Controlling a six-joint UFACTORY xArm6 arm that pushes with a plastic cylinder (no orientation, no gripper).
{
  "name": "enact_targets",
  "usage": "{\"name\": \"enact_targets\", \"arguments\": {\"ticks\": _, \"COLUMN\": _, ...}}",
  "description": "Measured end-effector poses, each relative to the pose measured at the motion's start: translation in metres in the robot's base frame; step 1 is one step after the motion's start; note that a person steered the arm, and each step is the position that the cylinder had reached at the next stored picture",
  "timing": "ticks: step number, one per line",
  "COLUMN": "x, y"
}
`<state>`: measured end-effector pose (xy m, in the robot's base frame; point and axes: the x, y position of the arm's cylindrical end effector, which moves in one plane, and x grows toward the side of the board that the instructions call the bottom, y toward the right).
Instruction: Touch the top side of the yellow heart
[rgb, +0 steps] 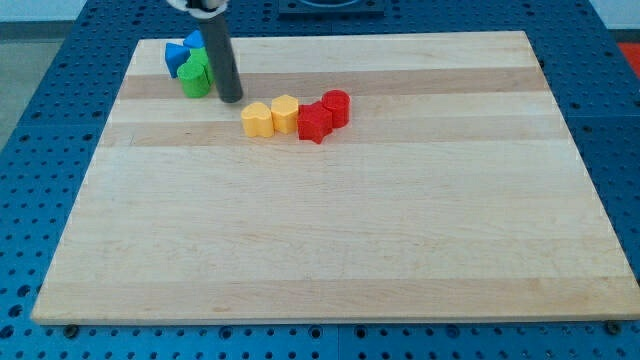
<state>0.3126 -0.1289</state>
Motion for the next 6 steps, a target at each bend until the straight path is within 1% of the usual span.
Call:
{"name": "enact_targets", "arguments": {"ticks": 2, "x": 0.037, "y": 0.025}}
{"name": "enact_targets", "arguments": {"ticks": 3, "x": 0.033, "y": 0.027}}
{"name": "enact_targets", "arguments": {"ticks": 4, "x": 0.033, "y": -0.011}}
{"name": "enact_targets", "arguments": {"ticks": 5, "x": 0.07, "y": -0.03}}
{"name": "enact_targets", "arguments": {"ticks": 6, "x": 0.066, "y": 0.02}}
